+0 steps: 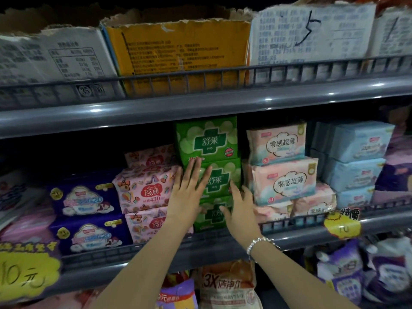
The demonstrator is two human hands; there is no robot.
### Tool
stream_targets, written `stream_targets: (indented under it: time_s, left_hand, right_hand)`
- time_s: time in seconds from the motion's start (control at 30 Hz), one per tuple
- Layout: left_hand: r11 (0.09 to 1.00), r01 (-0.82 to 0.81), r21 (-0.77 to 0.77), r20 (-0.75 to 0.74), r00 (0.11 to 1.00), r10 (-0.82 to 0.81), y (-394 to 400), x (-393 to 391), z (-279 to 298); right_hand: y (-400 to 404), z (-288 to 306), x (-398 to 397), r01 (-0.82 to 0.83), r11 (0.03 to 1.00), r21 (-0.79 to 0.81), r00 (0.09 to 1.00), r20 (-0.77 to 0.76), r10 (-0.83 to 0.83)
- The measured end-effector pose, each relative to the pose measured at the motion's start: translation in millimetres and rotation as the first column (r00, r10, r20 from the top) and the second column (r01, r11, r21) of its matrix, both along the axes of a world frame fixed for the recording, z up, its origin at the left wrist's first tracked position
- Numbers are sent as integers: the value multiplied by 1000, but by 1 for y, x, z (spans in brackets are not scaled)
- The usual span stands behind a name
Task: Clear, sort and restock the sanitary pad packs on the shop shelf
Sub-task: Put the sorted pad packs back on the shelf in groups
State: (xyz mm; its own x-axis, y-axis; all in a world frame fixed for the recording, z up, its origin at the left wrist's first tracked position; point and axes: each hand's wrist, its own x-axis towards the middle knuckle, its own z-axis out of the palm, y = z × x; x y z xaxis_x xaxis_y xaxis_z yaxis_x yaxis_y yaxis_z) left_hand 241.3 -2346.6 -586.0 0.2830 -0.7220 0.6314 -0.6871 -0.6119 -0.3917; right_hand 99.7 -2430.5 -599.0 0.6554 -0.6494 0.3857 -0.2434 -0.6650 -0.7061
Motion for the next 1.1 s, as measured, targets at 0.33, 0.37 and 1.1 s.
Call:
stream_targets:
  time_s: [0.33,0.37,1.1]
  left_hand:
    - [995,95,-39,32,995,-94,11,2,3]
    - [992,106,-69,25,994,-105,20,4,3]
    - [937,68,-344,-175,975,-135,111,64,2]
  right_hand:
    - [5,-4,4,52,997,-48,996,70,-49]
    - [7,-5,5,73,993,-96,994,90,-65]
    - [30,2,94,111,499,-859,973,196,121]
